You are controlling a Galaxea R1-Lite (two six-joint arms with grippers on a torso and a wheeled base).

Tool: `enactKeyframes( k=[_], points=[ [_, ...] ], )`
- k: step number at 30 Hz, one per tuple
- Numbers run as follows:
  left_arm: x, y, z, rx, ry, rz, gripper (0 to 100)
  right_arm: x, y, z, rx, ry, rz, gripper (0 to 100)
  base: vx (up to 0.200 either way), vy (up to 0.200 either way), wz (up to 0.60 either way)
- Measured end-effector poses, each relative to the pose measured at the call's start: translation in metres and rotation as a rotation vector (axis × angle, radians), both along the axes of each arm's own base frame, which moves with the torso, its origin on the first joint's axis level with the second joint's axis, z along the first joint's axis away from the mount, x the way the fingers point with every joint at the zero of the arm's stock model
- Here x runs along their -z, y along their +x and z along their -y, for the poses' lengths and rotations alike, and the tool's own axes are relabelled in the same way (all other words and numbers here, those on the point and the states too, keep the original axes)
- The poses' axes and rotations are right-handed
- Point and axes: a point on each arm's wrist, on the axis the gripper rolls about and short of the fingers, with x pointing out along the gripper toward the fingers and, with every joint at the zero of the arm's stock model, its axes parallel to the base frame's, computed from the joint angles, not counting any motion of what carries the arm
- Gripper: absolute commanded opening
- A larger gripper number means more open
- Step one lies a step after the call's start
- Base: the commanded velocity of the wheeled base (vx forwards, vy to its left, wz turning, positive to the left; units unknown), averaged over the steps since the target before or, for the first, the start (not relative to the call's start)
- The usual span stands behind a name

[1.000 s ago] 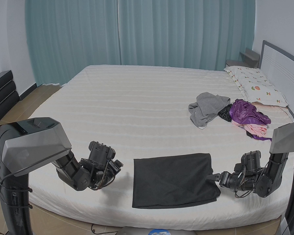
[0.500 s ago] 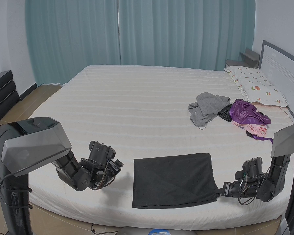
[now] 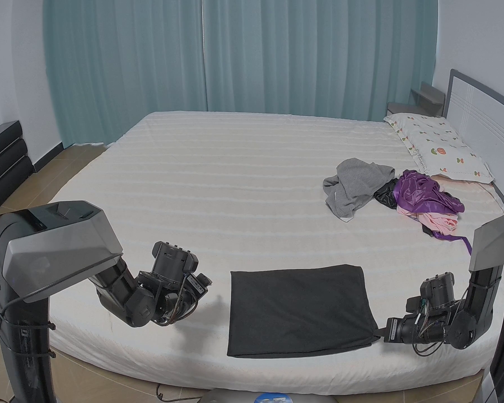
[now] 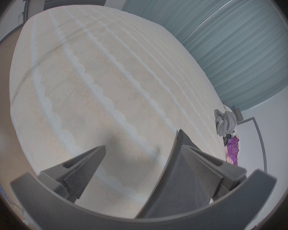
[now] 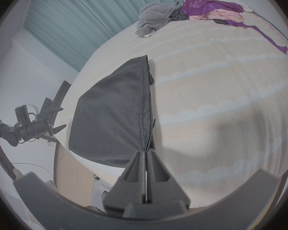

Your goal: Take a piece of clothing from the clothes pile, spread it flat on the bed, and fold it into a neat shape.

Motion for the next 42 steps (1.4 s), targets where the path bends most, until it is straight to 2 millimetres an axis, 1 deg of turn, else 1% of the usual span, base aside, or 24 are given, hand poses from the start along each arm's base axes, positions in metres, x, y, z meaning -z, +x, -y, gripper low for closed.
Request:
enactKeyframes(
  k=[8,13,20,26,31,35,42],
  points=[
    [0.0,0.0,0.0,0.0,0.0,0.0,100,-0.001,0.0,0.0,-0.011,-0.002,0.012,100,0.0,0.0,0.0],
    [0.001,-0.001,0.0,0.003,0.002,-0.002,100,-0.003,0.006,0.003,0.018,0.018,0.031,100,0.0,0.0,0.0],
    [0.0,-0.001,0.0,0.003,0.0,-0.002,100,-0.009,0.033,0.005,0.185,0.148,0.056,100,0.0,0.0,0.0],
    [-0.001,0.0,0.0,0.002,-0.003,0.001,100,-0.012,0.058,0.004,0.298,0.261,0.075,100,-0.2,0.0,0.0],
    [0.0,-0.001,0.0,0.002,-0.001,-0.001,100,-0.012,0.071,0.003,0.354,0.329,0.094,100,0.0,0.0,0.0],
    [0.0,-0.001,0.0,0.002,0.0,-0.003,100,-0.012,0.075,0.005,0.374,0.353,0.108,100,0.0,0.0,0.0],
    [0.0,-0.001,0.0,0.003,0.0,-0.003,100,-0.009,0.075,0.006,0.379,0.354,0.098,100,0.0,0.0,0.0]
  ],
)
